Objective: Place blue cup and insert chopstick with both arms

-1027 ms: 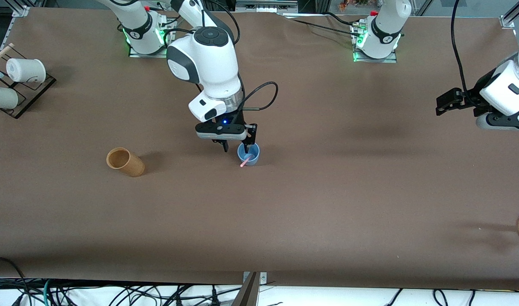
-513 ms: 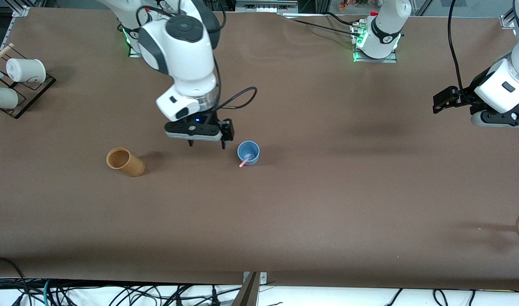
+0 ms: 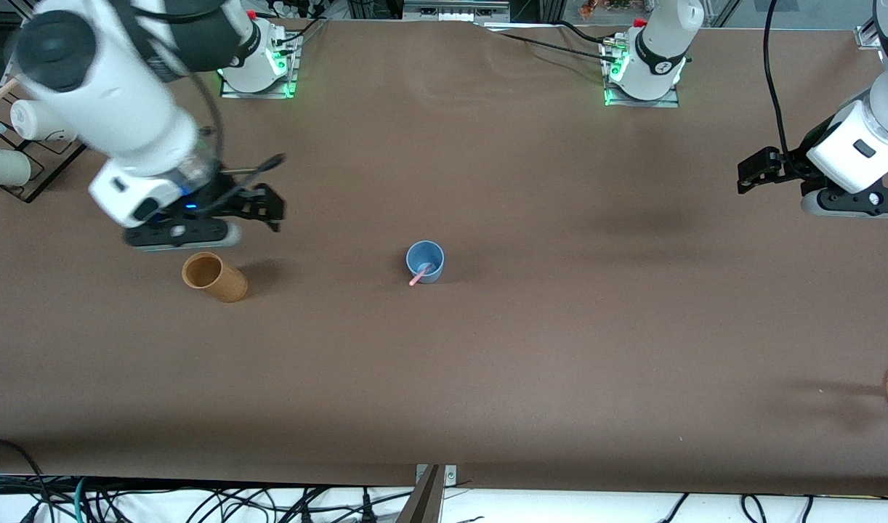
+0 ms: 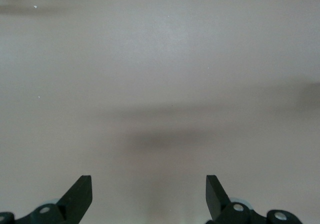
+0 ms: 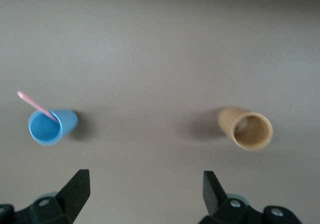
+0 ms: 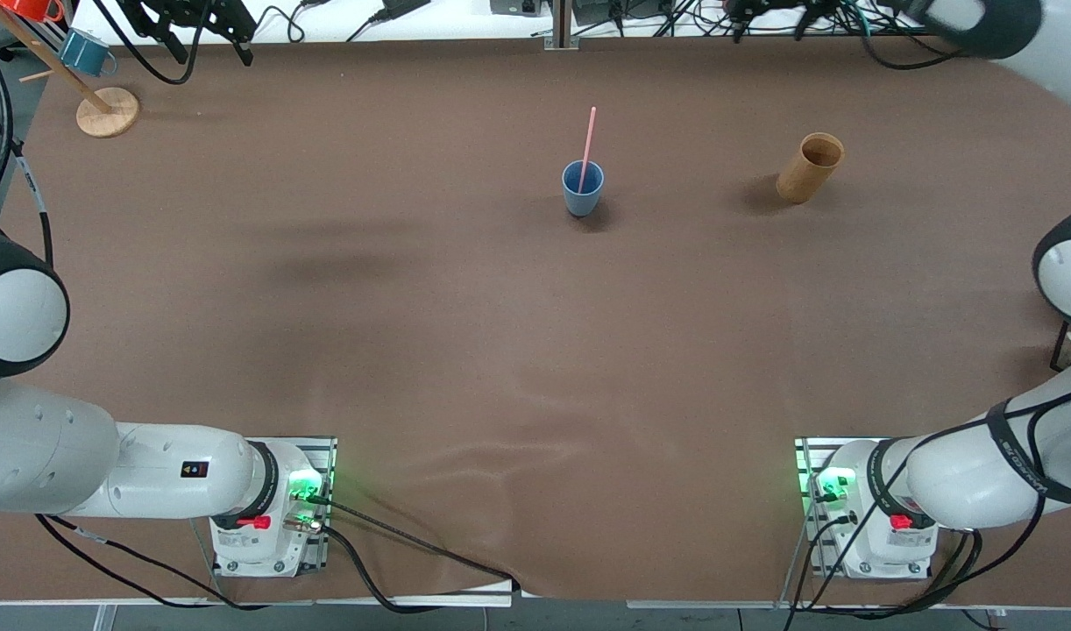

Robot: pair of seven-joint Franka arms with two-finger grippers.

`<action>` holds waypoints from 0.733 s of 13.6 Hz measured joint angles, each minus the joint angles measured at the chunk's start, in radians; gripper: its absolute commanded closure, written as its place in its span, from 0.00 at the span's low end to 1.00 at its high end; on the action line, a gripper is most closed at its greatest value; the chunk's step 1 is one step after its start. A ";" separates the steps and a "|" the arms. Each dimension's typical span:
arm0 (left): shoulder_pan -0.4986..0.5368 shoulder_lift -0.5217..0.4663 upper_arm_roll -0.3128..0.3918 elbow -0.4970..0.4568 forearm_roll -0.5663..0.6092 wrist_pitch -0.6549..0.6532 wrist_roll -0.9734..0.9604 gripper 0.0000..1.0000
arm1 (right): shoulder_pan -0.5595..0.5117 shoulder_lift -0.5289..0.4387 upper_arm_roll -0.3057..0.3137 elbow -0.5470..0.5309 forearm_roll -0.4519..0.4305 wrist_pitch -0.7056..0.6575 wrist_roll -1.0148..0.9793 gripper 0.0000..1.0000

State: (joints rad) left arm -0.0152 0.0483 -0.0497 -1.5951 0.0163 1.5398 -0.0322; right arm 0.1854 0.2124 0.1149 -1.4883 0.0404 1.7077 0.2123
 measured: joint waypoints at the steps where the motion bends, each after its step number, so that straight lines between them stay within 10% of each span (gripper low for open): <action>1: 0.000 0.000 -0.001 0.000 0.000 0.000 0.000 0.00 | -0.054 -0.033 -0.004 -0.054 0.034 0.000 -0.051 0.00; 10: -0.001 0.000 -0.003 0.000 0.000 0.005 0.000 0.00 | -0.198 -0.247 -0.081 -0.225 0.035 -0.030 -0.114 0.00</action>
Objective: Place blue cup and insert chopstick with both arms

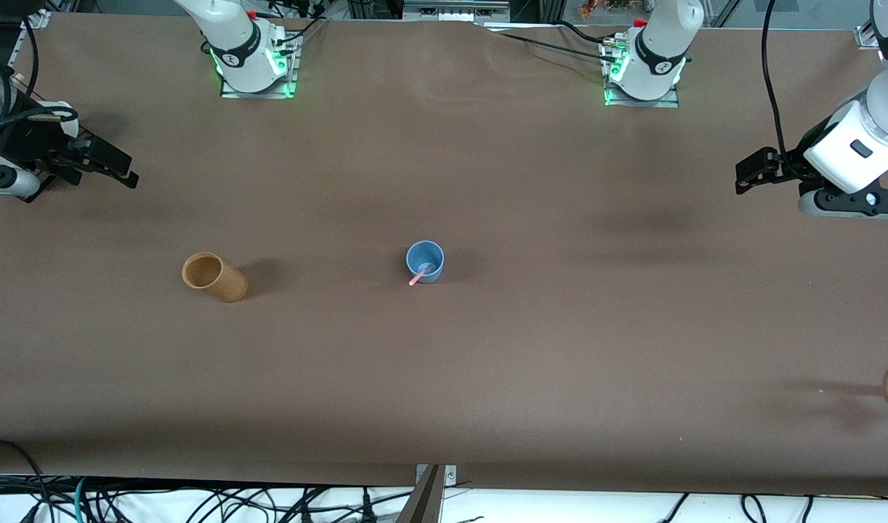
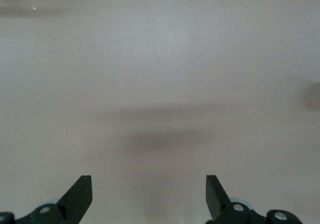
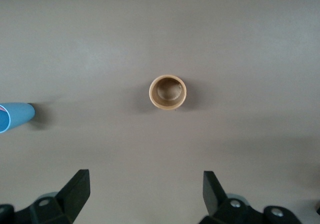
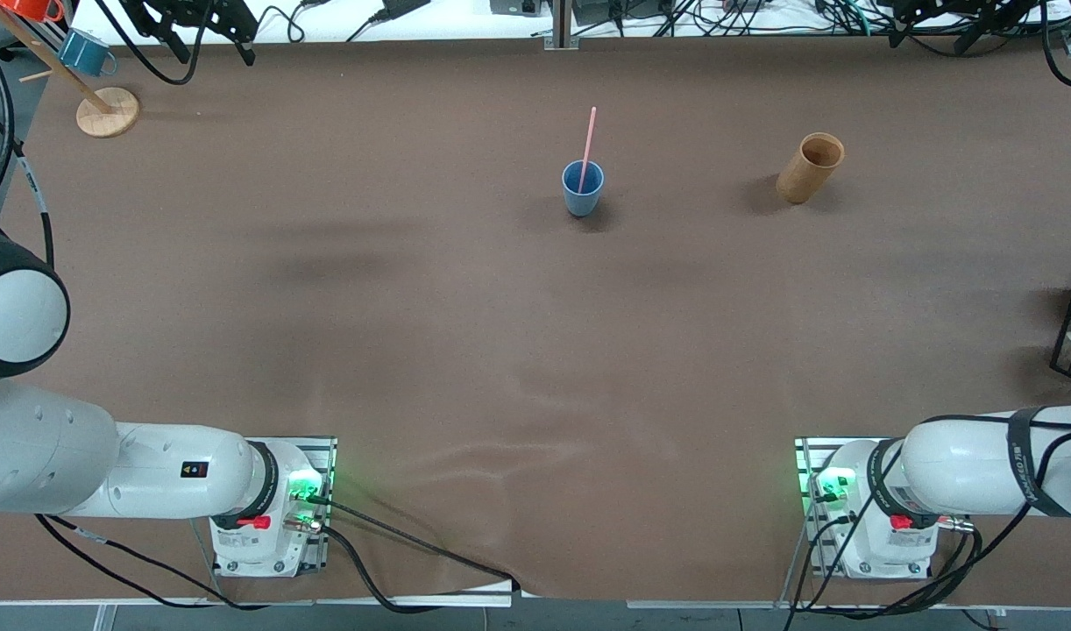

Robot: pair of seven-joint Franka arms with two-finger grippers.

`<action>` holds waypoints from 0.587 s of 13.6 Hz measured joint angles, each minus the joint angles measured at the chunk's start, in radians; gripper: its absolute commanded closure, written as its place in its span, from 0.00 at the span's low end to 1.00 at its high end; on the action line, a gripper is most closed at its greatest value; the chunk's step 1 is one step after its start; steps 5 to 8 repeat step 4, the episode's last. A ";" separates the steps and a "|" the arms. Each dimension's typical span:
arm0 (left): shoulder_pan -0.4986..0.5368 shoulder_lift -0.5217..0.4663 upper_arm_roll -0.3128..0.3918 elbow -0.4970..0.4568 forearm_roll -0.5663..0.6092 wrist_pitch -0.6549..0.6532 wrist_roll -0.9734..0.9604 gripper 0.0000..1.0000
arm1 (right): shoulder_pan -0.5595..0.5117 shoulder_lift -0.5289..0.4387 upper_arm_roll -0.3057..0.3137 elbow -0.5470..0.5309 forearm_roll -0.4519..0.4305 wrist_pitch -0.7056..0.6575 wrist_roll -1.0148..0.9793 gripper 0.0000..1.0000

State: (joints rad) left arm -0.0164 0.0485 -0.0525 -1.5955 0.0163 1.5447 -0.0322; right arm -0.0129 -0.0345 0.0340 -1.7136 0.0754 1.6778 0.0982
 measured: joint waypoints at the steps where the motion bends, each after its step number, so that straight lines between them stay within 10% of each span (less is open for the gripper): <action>1: 0.000 0.000 0.000 0.000 0.000 0.000 0.000 0.00 | -0.002 0.005 0.000 -0.001 -0.006 0.000 0.000 0.00; 8: -0.002 0.000 0.000 0.000 0.000 0.000 0.000 0.00 | -0.015 0.017 0.001 -0.002 -0.010 0.000 0.000 0.00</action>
